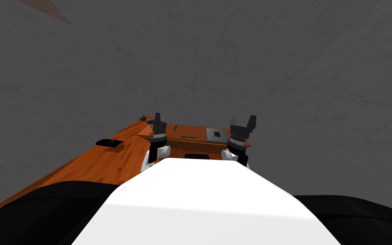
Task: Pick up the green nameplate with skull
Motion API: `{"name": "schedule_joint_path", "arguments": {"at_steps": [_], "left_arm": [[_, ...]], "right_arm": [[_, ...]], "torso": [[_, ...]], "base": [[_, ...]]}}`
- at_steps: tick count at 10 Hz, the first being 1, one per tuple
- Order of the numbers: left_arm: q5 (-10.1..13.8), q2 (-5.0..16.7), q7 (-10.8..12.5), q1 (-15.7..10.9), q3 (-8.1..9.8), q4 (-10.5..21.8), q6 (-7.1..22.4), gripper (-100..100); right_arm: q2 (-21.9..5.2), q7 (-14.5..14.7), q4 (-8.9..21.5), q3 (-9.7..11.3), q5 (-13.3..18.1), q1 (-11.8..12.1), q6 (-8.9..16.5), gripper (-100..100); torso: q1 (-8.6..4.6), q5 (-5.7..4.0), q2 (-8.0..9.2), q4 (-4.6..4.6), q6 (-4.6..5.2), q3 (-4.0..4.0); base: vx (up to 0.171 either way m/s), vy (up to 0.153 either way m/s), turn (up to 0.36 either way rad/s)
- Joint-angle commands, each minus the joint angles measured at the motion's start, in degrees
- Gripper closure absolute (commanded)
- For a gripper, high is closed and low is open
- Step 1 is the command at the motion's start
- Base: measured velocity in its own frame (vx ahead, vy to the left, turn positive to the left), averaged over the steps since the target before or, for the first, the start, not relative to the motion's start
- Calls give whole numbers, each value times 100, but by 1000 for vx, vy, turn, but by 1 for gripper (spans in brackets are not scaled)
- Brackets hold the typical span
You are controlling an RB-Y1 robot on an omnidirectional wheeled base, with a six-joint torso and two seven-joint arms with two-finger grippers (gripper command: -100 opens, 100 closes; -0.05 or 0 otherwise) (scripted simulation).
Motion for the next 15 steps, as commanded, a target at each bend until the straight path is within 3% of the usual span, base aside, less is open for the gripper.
{"name": "schedule_joint_path", "arguments": {"at_steps": [1,5,10,13,15], "left_arm": [[29,135,-4,-28,26,71,179,-100],[95,340,-12,-100,78,245,595,-100],[244,592,-24,-315,173,742,1555,-100],[275,624,-25,-371,187,869,1883,-100],[336,672,-25,-494,207,1146,2296,-100]], "right_arm": [[0,0,0,0,0,0,0,0],[0,0,0,0,0,0,0,0],[-1,0,0,0,0,0,0,0],[0,0,0,0,0,0,0,0],[0,0,0,0,0,0,0,0]], "torso": [[0,0,0,0,0,0],[16,4,1,0,0,1],[20,5,1,0,0,0],[13,3,-1,0,1,-1],[9,2,-1,0,0,-1]], "base": [[-2,15,-65],[-4,32,-48],[-6,40,-83],[-4,28,-53],[-5,29,-90]]}}
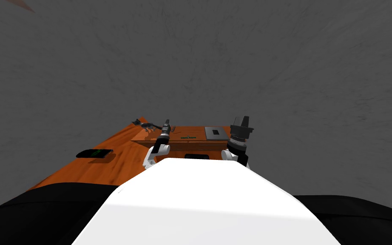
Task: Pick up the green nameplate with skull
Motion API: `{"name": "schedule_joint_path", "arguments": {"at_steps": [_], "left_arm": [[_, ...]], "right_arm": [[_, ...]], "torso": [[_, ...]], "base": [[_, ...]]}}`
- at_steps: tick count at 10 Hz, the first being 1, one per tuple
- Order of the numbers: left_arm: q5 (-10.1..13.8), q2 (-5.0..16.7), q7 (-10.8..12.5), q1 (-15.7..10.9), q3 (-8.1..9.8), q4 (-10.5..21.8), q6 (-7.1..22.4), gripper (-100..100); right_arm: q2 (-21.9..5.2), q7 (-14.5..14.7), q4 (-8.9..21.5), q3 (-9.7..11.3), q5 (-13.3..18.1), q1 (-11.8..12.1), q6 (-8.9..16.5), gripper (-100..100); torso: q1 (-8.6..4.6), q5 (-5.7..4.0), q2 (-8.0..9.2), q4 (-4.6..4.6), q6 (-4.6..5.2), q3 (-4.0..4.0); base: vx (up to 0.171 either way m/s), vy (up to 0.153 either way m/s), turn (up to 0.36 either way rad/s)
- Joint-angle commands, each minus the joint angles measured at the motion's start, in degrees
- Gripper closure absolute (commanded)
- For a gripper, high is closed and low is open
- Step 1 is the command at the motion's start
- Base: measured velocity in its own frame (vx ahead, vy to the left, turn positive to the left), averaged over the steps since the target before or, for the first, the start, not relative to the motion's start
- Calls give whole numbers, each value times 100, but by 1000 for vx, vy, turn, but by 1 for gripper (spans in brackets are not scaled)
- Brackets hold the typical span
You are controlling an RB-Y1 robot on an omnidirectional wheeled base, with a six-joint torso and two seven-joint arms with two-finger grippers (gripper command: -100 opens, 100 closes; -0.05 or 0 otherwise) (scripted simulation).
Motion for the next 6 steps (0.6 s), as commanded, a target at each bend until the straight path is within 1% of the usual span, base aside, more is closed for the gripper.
{"name": "schedule_joint_path", "arguments": {"at_steps": [1,2,3,4,5,6], "left_arm": [[36,47,18,-80,34,109,234,-100],[64,65,20,-147,38,258,422,-100],[64,65,20,-147,38,258,489,-100],[91,80,22,-218,38,414,720,-100],[115,93,25,-293,34,577,877,-100],[115,93,25,-293,34,577,999,-100]], "right_arm": [[0,0,0,0,0,0,0,0],[0,0,0,0,0,0,0,0],[0,0,0,0,0,0,0,0],[0,0,0,0,0,0,0,0],[0,0,0,0,0,0,0,0],[0,0,0,0,0,0,0,0]], "torso": [[0,0,0,0,0,0],[0,0,1,1,-1,1],[0,0,0,0,0,0],[-2,-1,0,0,-1,0],[-2,-1,0,0,0,0],[0,0,0,0,0,0]], "base": [[-12,32,-47],[-9,32,-78],[-7,27,-46],[-9,26,-70],[-9,36,-125],[-7,30,-58]]}}
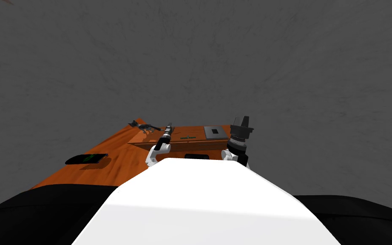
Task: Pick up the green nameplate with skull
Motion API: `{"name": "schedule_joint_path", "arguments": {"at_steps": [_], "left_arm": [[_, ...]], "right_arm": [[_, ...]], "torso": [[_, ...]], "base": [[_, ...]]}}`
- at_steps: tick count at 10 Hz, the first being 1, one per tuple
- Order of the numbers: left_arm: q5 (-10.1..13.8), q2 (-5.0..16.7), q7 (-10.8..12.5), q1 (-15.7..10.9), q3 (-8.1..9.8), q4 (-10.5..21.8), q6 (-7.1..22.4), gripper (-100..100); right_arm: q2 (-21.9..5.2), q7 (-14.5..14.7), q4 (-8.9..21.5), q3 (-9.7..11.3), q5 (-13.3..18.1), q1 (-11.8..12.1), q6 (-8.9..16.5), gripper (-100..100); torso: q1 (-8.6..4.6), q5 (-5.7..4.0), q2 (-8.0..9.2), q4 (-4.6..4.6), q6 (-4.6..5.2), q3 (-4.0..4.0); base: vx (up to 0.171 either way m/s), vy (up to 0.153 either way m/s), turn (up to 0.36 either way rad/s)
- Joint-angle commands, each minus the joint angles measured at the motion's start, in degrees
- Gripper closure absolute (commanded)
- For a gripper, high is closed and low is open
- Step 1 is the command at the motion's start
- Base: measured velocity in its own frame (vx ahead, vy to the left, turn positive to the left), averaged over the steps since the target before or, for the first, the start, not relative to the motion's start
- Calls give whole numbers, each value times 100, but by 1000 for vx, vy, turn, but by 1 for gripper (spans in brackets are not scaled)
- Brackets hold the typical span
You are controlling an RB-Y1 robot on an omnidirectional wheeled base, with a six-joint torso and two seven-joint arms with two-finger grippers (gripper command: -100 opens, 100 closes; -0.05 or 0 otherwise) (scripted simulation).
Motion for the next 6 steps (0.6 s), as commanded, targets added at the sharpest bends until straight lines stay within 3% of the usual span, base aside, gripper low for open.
{"name": "schedule_joint_path", "arguments": {"at_steps": [1,2,6], "left_arm": [[20,1,-1,-96,-12,161,286,-100],[20,1,-1,-96,-12,161,394,-100],[69,21,18,-350,-71,697,1084,-100]], "right_arm": [[0,0,0,0,0,0,0,0],[0,0,0,0,0,0,0,0],[0,0,0,0,0,0,0,0]], "torso": [[0,0,0,0,0,0],[-1,0,1,0,1,0],[-2,-1,-2,0,-1,-1]], "base": [[-9,27,-83],[-5,22,-39],[-6,24,-85]]}}
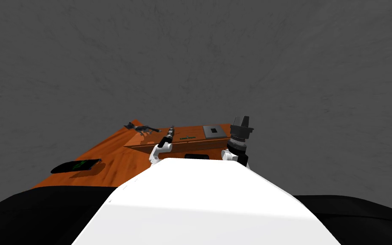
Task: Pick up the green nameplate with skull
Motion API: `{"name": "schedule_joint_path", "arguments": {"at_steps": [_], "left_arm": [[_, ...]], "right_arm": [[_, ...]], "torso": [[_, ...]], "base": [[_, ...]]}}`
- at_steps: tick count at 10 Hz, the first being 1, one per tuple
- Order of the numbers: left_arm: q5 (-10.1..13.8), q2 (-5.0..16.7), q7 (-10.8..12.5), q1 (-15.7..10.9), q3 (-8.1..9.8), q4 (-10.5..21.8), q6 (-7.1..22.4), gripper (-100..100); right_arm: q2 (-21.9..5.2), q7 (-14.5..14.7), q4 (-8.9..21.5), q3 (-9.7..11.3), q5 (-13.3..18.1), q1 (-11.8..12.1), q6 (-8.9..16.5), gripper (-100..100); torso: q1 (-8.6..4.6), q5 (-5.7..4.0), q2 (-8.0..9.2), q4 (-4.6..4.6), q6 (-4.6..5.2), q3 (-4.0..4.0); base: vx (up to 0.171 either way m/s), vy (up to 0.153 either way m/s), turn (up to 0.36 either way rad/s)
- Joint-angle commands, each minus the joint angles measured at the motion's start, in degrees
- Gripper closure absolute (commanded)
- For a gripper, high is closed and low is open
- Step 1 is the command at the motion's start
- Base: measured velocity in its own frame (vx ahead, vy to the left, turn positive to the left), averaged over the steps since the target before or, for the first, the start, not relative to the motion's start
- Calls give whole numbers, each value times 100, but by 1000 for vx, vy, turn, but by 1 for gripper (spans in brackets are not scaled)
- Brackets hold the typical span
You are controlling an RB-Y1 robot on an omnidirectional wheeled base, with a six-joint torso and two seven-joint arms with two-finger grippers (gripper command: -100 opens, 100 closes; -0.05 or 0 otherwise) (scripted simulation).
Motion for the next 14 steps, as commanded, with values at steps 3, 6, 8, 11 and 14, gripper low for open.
{"name": "schedule_joint_path", "arguments": {"at_steps": [3,6,8,11,14], "left_arm": [[14,6,12,-153,-40,292,398,-100],[26,13,32,-338,-115,668,825,-100],[27,16,44,-432,-160,858,1022,-100],[12,22,84,-717,-318,1421,1533,-100],[-25,26,129,-997,-502,1944,1958,-100]], "right_arm": [[0,0,0,0,0,0,0,0],[0,0,0,0,0,0,0,0],[0,0,0,0,0,0,0,0],[0,0,0,0,0,0,0,0],[0,0,0,0,0,0,0,0]], "torso": [[-4,-1,0,0,0,0],[-4,-1,-1,0,-1,0],[-5,-1,-3,0,2,-2],[-6,-1,-3,0,1,-2],[-6,-2,-3,0,-2,-2]], "base": [[-7,14,-54],[-5,14,-64],[-3,15,-97],[-4,11,-99],[2,7,-93]]}}
